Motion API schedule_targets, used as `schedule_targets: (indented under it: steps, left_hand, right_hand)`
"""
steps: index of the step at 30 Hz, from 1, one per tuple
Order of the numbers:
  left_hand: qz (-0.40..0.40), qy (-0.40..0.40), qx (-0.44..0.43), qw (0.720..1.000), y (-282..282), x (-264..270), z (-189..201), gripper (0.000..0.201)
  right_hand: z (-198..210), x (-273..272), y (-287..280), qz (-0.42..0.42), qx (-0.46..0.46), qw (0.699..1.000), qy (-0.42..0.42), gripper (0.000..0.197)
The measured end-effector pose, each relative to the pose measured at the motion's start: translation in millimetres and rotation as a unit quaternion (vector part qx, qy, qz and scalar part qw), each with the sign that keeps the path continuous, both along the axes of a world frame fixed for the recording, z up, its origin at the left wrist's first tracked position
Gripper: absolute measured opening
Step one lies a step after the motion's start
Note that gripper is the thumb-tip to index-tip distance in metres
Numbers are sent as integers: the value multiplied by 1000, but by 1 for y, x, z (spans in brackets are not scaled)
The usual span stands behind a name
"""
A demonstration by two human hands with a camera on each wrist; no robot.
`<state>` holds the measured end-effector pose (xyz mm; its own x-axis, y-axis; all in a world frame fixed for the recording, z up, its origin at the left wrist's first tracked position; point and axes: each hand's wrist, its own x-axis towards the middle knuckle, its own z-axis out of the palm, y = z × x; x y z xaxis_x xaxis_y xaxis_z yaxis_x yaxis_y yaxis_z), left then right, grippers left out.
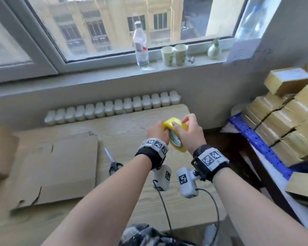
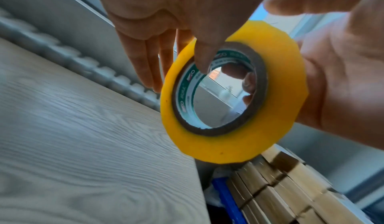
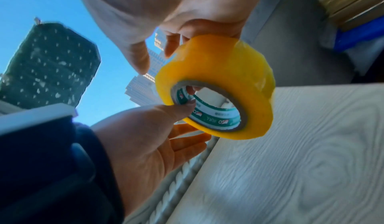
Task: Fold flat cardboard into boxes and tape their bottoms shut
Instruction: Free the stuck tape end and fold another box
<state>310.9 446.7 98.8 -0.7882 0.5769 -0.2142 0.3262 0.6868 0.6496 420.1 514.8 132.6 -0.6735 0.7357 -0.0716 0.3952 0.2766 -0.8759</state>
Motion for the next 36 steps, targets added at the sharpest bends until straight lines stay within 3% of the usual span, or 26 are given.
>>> schedule_targets:
  steps: [6,15,20,26,36]
  left_hand:
    - [72,-59,-28,995,-101,-68,-7,35]
    - [233,-119,-27,965,-195,-119,-22,35]
    - [273,-153,-71,947,-248,-135,-54,35]
    - [260,-186,-95,943,-281,-164,-82,38]
    - [171,-201,-168,950,-353,-251,-129,54]
  right_hand:
    - [-9,-77,-82,102,-2,994,-34,38]
    - [-65,-161,-137,189,10,974,-126,37]
    - [-111,-178,-164,162,78,955,-235,29]
    - [-143,-190,-189,139,120,932,-312,32]
    - [-174,-253,-253,28,117,923,-365,29]
